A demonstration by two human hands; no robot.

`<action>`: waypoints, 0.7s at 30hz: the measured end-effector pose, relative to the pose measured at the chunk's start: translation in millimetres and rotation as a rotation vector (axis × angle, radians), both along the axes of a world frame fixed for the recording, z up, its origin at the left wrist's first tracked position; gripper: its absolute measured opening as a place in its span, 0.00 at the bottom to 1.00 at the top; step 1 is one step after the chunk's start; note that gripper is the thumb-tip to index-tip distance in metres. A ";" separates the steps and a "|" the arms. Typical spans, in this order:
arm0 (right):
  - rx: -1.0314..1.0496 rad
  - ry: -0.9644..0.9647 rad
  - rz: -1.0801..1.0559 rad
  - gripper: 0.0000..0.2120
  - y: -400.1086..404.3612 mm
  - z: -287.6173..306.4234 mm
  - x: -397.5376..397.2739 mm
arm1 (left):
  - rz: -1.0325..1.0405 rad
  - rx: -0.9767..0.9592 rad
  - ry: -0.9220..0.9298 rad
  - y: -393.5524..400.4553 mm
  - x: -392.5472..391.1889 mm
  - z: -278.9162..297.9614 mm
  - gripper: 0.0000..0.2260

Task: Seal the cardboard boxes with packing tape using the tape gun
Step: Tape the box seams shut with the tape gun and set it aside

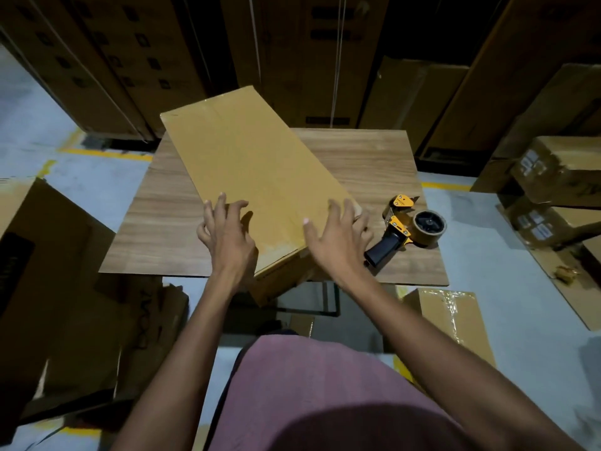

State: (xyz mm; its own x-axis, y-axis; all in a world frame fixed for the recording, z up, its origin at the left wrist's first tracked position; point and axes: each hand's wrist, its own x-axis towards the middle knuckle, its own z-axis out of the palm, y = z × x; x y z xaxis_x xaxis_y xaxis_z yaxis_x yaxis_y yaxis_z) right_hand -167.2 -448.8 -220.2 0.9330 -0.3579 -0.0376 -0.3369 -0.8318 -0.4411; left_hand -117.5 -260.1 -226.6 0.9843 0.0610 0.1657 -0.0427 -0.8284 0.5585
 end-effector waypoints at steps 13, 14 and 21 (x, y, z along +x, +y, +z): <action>-0.397 0.275 0.687 0.26 78.9 -11.6 -35.7 | -0.890 0.378 0.115 -124.6 117.8 33.2 0.20; -0.413 0.290 0.669 0.30 78.5 -19.4 -32.8 | -0.924 0.467 0.126 -128.6 124.8 26.8 0.21; -0.273 0.017 0.521 0.28 76.9 -3.3 -5.7 | -0.935 0.608 0.007 -117.6 168.9 13.9 0.26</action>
State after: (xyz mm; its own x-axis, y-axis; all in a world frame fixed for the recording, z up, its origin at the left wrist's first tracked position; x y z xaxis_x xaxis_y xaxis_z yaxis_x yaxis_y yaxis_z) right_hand -172.9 -371.9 -223.6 0.9885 0.1490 -0.0254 0.1418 -0.9724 -0.1853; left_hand 51.4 -377.7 -212.7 0.6017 -0.7937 -0.0898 -0.7907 -0.6078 0.0734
